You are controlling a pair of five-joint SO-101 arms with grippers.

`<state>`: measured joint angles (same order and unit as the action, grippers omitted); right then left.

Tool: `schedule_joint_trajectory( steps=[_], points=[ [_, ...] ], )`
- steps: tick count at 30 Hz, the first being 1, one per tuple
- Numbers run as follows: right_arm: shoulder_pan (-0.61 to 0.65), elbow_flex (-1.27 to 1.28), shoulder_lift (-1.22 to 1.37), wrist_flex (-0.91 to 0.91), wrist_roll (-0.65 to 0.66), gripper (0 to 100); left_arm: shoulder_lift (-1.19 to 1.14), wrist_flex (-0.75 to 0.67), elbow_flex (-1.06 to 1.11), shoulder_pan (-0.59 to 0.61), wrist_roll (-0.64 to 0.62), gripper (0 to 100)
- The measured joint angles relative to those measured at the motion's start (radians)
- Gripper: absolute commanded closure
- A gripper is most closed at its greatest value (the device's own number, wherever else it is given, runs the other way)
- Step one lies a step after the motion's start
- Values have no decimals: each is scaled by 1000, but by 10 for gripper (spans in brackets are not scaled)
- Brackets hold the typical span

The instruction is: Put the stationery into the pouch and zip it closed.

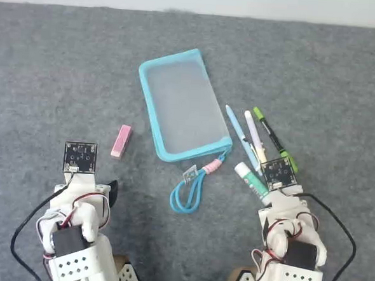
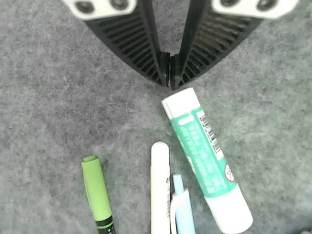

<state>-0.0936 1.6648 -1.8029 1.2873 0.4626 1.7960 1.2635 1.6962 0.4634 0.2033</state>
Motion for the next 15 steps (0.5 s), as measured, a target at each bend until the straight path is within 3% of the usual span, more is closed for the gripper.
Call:
schedule_joint_trajectory(
  steps=[15],
  points=[
    [0,0,0,-26,0,976,0,0,0,0,0,724]
  ],
)
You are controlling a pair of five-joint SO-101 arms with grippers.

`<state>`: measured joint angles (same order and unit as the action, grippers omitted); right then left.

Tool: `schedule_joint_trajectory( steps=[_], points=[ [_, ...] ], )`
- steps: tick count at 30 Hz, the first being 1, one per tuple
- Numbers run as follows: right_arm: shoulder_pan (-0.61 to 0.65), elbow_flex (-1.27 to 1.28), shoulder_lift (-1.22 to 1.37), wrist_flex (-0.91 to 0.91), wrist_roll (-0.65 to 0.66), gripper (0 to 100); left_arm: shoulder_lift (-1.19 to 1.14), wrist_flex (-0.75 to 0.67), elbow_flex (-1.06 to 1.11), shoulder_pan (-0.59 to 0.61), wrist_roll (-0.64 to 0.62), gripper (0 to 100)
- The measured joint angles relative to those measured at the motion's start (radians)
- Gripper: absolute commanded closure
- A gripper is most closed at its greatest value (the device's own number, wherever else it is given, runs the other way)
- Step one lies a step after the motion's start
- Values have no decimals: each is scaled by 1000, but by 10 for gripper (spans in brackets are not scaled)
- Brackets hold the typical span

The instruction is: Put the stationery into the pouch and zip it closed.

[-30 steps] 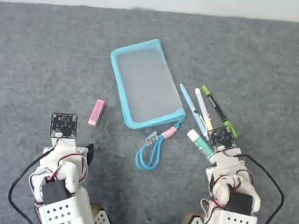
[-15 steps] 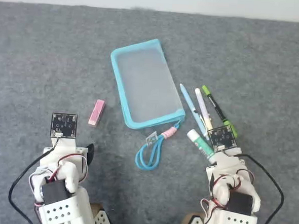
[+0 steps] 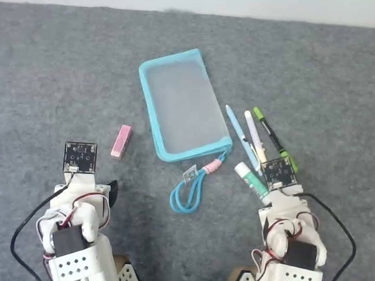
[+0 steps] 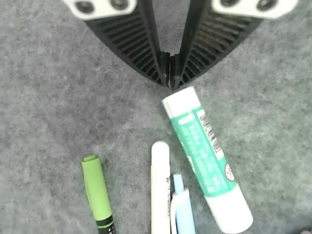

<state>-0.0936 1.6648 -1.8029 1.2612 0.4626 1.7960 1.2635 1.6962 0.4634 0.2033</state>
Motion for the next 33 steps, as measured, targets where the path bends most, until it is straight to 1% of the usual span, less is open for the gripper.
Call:
schedule_joint_trajectory(
  steps=[3,5,14,20,25,28,30,33],
  points=[
    [0,0,0,-48,2,976,0,0,0,0,0,724],
    [0,-15,0,-57,28,976,0,0,0,0,0,724],
    [14,-227,5,-57,29,972,0,0,0,0,0,724],
    [141,-388,267,-57,17,973,0,0,0,0,0,724],
    [221,-606,571,-63,-100,972,0,0,0,0,0,724],
    [290,-674,717,-66,-163,972,0,0,0,0,3,724],
    [336,-683,804,-84,-178,972,0,0,0,0,21,724],
    [384,-687,896,-137,-189,972,0,0,0,8,114,724]
  ],
)
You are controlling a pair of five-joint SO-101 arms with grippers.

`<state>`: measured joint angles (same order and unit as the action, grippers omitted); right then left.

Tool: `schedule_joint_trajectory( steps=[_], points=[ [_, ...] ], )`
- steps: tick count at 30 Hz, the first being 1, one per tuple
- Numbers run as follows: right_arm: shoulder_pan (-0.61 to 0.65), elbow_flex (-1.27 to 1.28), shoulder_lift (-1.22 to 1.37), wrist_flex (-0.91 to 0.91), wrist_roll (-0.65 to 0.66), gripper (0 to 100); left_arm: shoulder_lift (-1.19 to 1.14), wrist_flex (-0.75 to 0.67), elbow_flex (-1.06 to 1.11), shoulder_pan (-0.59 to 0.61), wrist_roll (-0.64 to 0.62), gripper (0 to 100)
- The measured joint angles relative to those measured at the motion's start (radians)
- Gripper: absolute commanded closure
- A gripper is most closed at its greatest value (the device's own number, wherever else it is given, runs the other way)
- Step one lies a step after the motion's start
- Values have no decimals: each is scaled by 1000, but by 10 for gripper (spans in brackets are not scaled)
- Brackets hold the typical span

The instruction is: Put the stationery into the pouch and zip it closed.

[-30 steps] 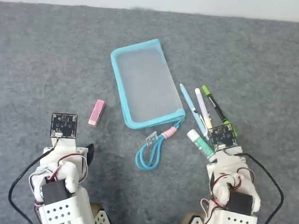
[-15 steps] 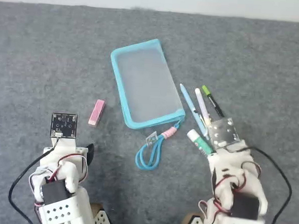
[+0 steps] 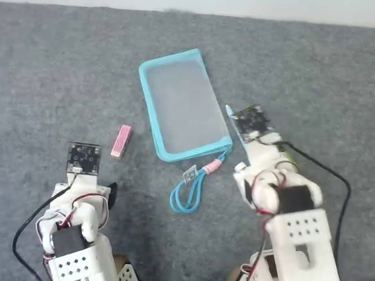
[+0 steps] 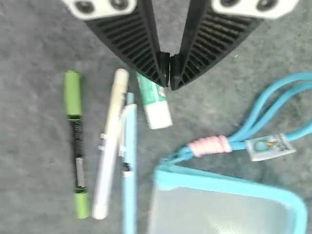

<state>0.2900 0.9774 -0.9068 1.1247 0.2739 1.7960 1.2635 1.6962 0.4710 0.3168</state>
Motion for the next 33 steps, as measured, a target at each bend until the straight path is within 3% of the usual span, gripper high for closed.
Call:
schedule_joint_trajectory(
  steps=[3,7,18,22,27,33],
  points=[
    [32,0,64,-37,-37,971,0,-32,0,-2,106,724],
    [57,0,130,-44,-66,971,0,-129,0,-2,120,724],
    [115,-86,275,-54,-121,970,-25,-175,-175,-112,-18,724],
    [186,-163,361,-54,-138,961,-235,-212,-285,-143,-55,724],
    [255,-282,537,-54,-242,846,-628,-199,-494,-150,-175,724],
    [259,-381,713,-55,-419,801,-873,-373,-431,-74,-189,724]
  ],
)
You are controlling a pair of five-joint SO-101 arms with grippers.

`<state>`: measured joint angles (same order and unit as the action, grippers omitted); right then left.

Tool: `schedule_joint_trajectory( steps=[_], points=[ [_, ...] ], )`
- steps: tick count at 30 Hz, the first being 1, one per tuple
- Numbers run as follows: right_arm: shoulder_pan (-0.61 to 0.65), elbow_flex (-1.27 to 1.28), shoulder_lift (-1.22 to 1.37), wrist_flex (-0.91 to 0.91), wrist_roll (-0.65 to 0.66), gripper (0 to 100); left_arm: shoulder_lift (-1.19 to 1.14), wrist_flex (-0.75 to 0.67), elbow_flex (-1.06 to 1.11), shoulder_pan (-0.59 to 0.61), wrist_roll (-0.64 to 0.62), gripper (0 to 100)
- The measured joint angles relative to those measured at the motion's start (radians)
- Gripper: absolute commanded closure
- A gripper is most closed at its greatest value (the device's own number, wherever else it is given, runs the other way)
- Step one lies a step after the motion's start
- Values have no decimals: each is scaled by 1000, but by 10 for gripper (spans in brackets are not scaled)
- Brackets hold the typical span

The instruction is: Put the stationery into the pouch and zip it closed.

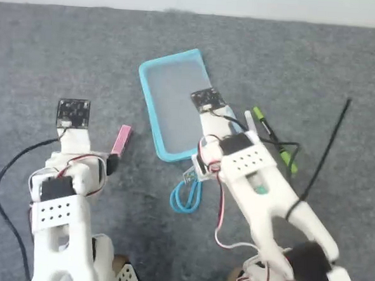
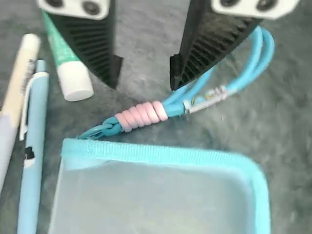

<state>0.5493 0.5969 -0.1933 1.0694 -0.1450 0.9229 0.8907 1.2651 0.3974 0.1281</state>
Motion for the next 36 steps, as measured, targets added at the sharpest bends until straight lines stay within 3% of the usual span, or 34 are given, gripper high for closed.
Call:
schedule_joint_trajectory(
  steps=[7,36],
  points=[
    [2,-101,152,-41,-278,801,-3,-86,26,31,21,724],
    [-51,-193,394,-61,-385,810,-3,-86,26,40,26,724]
  ],
)
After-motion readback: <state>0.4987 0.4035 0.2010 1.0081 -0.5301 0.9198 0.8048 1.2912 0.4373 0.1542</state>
